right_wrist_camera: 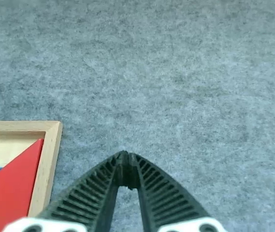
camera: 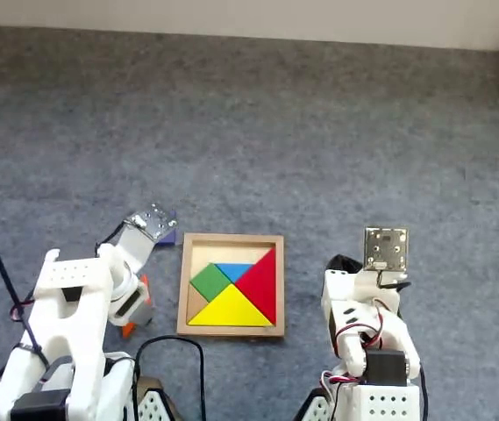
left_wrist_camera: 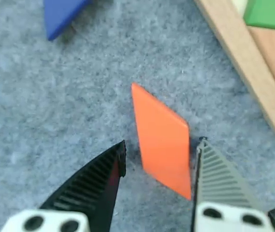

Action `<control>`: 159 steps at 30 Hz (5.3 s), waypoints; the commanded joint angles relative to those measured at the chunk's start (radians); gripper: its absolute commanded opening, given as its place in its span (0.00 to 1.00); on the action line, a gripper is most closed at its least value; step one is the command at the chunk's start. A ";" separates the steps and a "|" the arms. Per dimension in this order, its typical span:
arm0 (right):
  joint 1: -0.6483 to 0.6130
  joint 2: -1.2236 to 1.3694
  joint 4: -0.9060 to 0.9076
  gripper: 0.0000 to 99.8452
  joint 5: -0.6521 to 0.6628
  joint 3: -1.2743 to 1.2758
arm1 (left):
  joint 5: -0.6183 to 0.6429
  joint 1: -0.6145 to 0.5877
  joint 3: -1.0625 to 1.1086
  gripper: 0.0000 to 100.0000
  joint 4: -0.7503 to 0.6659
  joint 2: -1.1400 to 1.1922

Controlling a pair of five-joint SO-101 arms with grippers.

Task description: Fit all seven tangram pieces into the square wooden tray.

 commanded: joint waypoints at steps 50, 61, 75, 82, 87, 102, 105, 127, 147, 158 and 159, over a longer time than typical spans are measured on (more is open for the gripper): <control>0.018 -0.002 -0.018 0.01 -0.009 0.094 | -0.144 0.622 -0.506 0.07 0.169 0.170; 0.018 -0.002 -0.018 0.01 -0.009 0.094 | -0.187 0.645 -0.849 0.07 0.161 0.582; 0.018 -0.002 -0.018 0.01 -0.009 0.094 | -0.193 0.702 -1.122 0.18 0.315 0.852; 0.018 -0.002 -0.018 0.01 -0.009 0.094 | -0.192 0.697 -1.175 0.21 0.404 0.863; 0.018 -0.002 -0.018 0.01 -0.009 0.094 | -0.146 0.679 -1.231 0.21 0.440 0.863; 0.018 -0.002 -0.018 0.01 -0.009 0.094 | -0.031 0.326 -1.419 0.21 0.574 0.868; 0.018 -0.002 -0.018 0.01 -0.009 0.094 | -0.031 0.275 -1.415 0.21 0.574 0.874; 0.018 -0.002 -0.018 0.01 -0.009 0.094 | -0.023 0.163 -0.993 0.21 0.239 0.869; 0.018 -0.002 -0.018 0.01 -0.009 0.094 | 0.046 0.222 -0.935 0.21 0.269 0.750; 0.018 -0.002 -0.018 0.01 -0.008 0.094 | 0.048 0.174 -0.909 0.21 0.153 0.823; 0.018 -0.002 -0.018 0.01 -0.008 0.094 | 0.048 0.166 -0.943 0.21 0.158 0.848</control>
